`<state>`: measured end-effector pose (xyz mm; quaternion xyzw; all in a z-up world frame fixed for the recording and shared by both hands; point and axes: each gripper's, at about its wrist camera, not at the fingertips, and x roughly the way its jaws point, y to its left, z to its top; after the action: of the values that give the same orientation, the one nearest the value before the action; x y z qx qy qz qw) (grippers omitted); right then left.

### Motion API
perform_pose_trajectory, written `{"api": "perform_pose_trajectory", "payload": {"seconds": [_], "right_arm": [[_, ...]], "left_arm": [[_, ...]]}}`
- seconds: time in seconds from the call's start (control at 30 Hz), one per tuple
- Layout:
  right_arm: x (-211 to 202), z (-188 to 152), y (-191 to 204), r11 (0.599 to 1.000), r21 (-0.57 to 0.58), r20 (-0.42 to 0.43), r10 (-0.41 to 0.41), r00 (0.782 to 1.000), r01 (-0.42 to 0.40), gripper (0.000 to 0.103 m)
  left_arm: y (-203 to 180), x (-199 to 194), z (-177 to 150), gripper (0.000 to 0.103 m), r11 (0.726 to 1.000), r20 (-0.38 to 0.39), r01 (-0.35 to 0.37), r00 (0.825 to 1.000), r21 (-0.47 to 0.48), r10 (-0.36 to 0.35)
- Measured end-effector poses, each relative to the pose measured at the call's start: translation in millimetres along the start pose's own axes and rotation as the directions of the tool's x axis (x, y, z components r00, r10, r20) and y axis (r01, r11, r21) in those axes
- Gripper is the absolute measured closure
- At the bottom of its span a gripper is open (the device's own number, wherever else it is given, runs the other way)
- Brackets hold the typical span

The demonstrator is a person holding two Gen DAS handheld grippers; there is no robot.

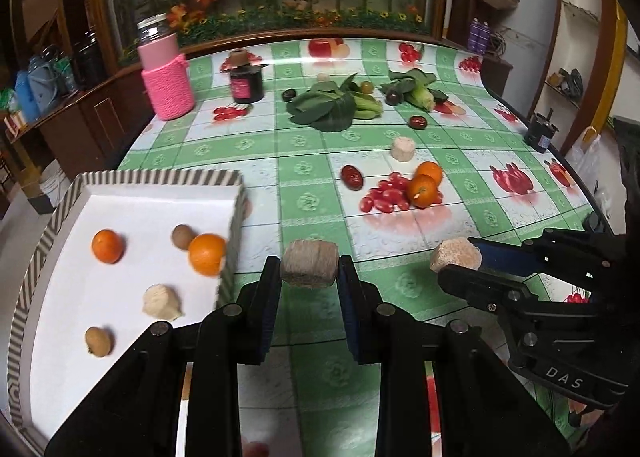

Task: Organize fruits
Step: 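Carry both tan rice cakes in the grippers over the white tray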

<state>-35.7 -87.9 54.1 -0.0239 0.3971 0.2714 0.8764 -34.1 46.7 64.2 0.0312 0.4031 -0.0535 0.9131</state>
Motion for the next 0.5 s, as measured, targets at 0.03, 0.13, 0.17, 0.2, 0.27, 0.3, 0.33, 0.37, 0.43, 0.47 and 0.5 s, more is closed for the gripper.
{"api": "perform_pose_trajectory", "payload": {"seconds": [0.03,0.13,0.17,0.2,0.27,0.3,0.33,0.37,0.43,0.47,0.5], "right_arm": [[0.9,1.1,5.1,1.0,-0.01,-0.001,0.003,1.0,-0.003,0.076],[3.9,4.0,14.6,0.999,-0.031,-0.005,0.014,1.0,-0.014,0.076],[5.3,5.3,19.4,0.999,-0.04,-0.006,0.018,1.0,-0.018,0.076],[6.3,6.0,22.6,0.999,-0.045,-0.007,0.021,1.0,-0.021,0.076],[8.2,7.9,29.7,0.998,-0.055,-0.006,0.028,1.0,-0.028,0.076],[8.7,8.3,32.3,0.998,-0.058,-0.006,0.03,1.0,-0.03,0.076],[9.6,9.3,35.4,0.997,-0.063,-0.006,0.033,0.999,-0.034,0.076],[10.8,10.7,38.3,0.997,-0.068,-0.006,0.038,0.999,-0.038,0.076],[12.7,13.3,44.6,0.996,-0.08,-0.008,0.043,0.999,-0.044,0.076],[14.2,15.1,48.1,0.995,-0.085,-0.008,0.047,0.999,-0.048,0.076],[15.8,17.0,51.1,0.994,-0.091,-0.009,0.052,0.999,-0.052,0.076]], "left_arm": [[3.4,-1.5,-0.8,0.078,1.0,0.001,-0.001,1.0,-0.006,0.001],[14.8,-6.5,-3.8,0.078,1.0,0.002,-0.008,1.0,-0.023,0.008],[18.8,-8.1,-4.6,0.078,1.0,0.004,-0.014,1.0,-0.028,0.014],[22.4,-9.4,-5.1,0.078,0.999,0.005,-0.019,1.0,-0.032,0.02],[30.4,-12.4,-6.7,0.078,0.999,0.009,-0.033,0.999,-0.038,0.033],[34.4,-13.6,-7.4,0.078,0.998,0.01,-0.039,0.999,-0.042,0.04],[39.0,-14.8,-8.0,0.078,0.998,0.01,-0.047,0.999,-0.046,0.047],[43.0,-15.9,-8.6,0.078,0.997,0.01,-0.054,0.998,-0.05,0.055],[52.7,-18.1,-9.6,0.078,0.996,0.011,-0.071,0.997,-0.059,0.072],[56.7,-18.7,-9.7,0.077,0.995,0.011,-0.076,0.997,-0.063,0.076],[60.9,-19.3,-10.0,0.077,0.994,0.011,-0.082,0.996,-0.068,0.083]]}}
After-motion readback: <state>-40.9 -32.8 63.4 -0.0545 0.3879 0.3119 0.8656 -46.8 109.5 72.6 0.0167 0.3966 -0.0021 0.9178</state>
